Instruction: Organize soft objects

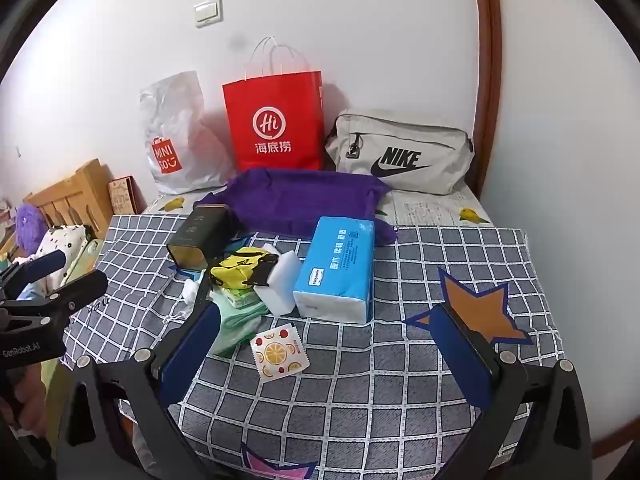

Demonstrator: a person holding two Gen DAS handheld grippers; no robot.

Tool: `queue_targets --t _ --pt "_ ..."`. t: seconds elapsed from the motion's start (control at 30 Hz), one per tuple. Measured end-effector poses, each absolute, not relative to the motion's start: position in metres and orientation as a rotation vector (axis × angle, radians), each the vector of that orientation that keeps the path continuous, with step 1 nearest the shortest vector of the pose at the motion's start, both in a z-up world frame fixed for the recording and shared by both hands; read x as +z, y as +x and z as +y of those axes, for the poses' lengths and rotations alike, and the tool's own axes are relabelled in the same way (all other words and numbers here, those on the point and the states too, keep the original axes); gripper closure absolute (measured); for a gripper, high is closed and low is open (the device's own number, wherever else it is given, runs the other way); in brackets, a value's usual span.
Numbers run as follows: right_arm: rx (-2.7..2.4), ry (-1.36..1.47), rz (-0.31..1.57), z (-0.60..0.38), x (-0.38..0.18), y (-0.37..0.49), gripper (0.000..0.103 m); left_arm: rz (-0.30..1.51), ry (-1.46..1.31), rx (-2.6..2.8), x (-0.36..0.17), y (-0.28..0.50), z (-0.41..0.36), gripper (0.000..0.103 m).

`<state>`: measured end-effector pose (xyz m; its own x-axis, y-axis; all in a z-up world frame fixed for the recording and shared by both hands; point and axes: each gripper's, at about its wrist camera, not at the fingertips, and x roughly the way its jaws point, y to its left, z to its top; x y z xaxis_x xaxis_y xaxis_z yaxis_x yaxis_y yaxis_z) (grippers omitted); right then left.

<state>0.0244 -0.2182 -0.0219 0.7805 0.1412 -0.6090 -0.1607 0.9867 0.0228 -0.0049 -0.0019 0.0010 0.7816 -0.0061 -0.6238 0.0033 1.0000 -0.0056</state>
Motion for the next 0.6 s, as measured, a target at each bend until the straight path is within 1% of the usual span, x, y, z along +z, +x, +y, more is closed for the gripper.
queue_targets --t 0.6 --pt "0.181 -0.027 0.645 -0.2174 -0.0193 0.0198 0.0 0.676 0.004 -0.003 0.0036 -0.0065 -0.0053 0.0"
